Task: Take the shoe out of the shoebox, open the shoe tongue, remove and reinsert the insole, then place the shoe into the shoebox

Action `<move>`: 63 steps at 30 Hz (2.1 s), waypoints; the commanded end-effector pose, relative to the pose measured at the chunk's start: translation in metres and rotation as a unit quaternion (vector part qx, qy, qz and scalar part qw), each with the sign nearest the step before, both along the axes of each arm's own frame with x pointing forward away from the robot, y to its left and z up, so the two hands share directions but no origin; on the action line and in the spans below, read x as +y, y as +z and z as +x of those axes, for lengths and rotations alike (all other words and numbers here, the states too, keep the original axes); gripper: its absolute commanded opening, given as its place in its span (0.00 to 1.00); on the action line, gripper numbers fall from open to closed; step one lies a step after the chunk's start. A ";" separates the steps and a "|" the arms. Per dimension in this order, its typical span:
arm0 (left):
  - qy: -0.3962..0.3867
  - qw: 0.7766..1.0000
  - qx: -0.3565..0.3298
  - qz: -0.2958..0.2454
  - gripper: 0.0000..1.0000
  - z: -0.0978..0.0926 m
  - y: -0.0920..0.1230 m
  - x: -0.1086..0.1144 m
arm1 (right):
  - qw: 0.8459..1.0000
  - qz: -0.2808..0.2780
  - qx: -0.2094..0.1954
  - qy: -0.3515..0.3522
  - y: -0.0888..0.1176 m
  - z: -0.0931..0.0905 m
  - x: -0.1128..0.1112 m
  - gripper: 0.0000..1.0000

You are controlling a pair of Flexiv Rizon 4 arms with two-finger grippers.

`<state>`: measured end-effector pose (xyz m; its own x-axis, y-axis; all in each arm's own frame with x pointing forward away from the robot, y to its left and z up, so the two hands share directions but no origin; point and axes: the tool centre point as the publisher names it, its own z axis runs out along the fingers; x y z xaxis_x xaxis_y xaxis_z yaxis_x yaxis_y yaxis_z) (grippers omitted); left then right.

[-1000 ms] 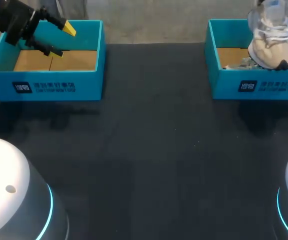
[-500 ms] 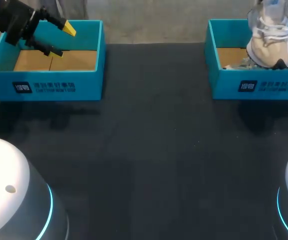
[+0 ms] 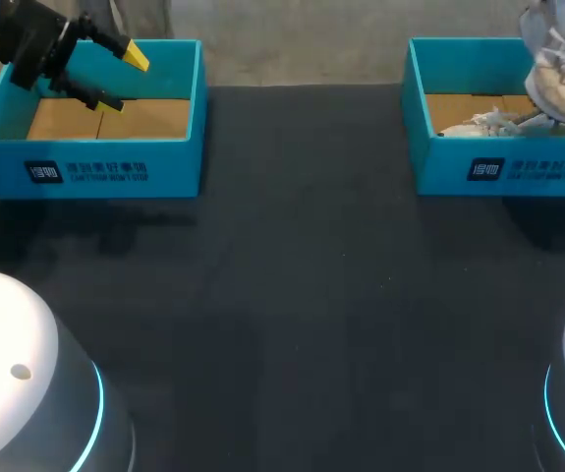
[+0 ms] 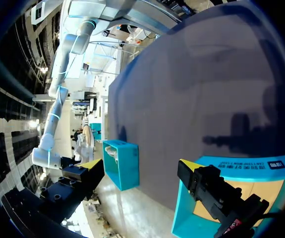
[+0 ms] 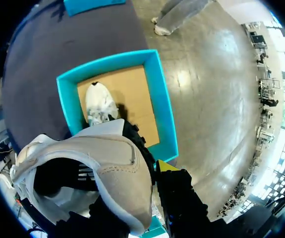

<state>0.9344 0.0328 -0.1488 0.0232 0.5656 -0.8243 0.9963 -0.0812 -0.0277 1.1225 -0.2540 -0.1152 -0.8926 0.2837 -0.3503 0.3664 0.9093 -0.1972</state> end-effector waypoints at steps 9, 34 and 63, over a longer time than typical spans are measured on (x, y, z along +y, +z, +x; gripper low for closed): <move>0.000 1.000 0.000 0.002 1.00 0.000 0.000 0.000 | 0.998 -0.008 0.009 -0.062 -0.008 0.045 -0.058 0.00; 0.000 1.000 0.000 0.002 1.00 0.000 0.000 0.000 | 0.810 0.122 -0.037 -0.573 0.001 0.027 -0.082 0.00; 0.000 1.000 0.000 0.002 1.00 0.000 0.000 0.000 | 0.723 0.127 -0.114 -0.669 -0.006 0.010 -0.079 0.00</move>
